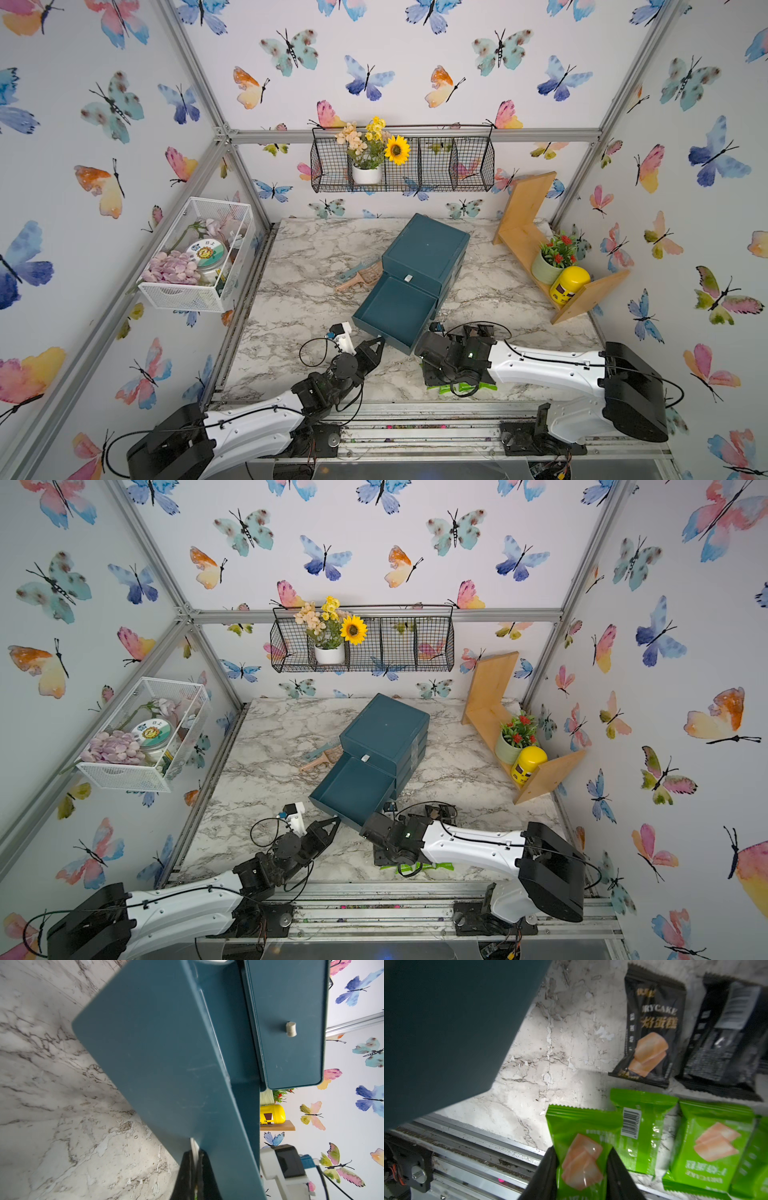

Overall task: Take the cookies out of the drawer
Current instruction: Place the cookie at the center of the board, then close the drawer in the storage box.

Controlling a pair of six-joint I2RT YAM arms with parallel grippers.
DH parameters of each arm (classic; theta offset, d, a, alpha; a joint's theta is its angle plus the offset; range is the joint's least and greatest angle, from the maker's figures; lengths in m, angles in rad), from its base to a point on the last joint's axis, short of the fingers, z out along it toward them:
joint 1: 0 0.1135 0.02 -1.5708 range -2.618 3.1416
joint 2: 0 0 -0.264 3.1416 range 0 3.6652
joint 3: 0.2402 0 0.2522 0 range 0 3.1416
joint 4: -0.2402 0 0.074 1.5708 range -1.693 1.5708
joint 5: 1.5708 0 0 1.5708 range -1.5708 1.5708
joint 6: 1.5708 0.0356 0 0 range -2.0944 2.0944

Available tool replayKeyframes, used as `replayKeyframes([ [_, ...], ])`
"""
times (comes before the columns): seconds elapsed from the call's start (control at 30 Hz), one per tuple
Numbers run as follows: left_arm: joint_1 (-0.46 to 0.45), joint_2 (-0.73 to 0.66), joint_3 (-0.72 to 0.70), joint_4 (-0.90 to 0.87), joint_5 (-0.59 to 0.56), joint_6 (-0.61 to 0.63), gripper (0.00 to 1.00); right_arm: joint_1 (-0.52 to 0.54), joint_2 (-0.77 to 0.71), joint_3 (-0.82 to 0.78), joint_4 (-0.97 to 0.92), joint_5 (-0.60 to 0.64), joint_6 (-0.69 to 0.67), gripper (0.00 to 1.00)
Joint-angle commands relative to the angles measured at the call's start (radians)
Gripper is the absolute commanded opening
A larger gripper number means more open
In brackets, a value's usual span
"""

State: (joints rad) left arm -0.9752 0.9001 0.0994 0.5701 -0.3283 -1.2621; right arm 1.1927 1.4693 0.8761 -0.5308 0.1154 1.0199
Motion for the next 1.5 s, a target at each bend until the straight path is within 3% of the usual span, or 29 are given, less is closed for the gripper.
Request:
replayKeyframes([
  [0.0,0.007,0.007,0.021,0.01,-0.011,0.004,0.0,0.004,0.044,-0.01,0.054,-0.028,0.013,0.35],
  [0.23,0.006,0.001,0.018,0.011,-0.011,0.001,0.0,-0.002,0.14,0.026,0.015,0.01,-0.003,0.39],
  [0.4,0.006,-0.007,0.015,0.006,-0.018,0.002,0.0,-0.003,0.14,0.034,0.013,0.012,-0.014,0.52],
  [0.47,0.007,-0.01,0.015,0.007,-0.018,0.003,0.0,-0.002,0.121,0.031,0.007,0.016,-0.014,0.58],
  [0.67,0.006,-0.017,0.02,0.001,-0.02,0.01,0.0,-0.002,-0.052,0.031,-0.041,0.095,-0.031,0.59],
  [0.87,0.007,-0.019,0.029,0.003,-0.018,0.018,0.0,-0.002,-0.286,0.021,0.021,0.133,-0.218,0.55],
  [1.03,0.006,-0.019,0.051,0.018,-0.006,0.061,0.0,-0.002,-0.365,0.09,0.095,0.243,-0.422,0.55],
  [1.23,0.007,0.006,0.078,0.02,0.002,0.085,0.0,-0.073,-0.248,0.252,0.228,0.297,-0.661,0.55],
  [1.47,0.007,0.031,0.094,0.037,0.005,0.083,0.0,-0.274,-0.094,0.428,0.291,0.252,-0.723,0.52],
])
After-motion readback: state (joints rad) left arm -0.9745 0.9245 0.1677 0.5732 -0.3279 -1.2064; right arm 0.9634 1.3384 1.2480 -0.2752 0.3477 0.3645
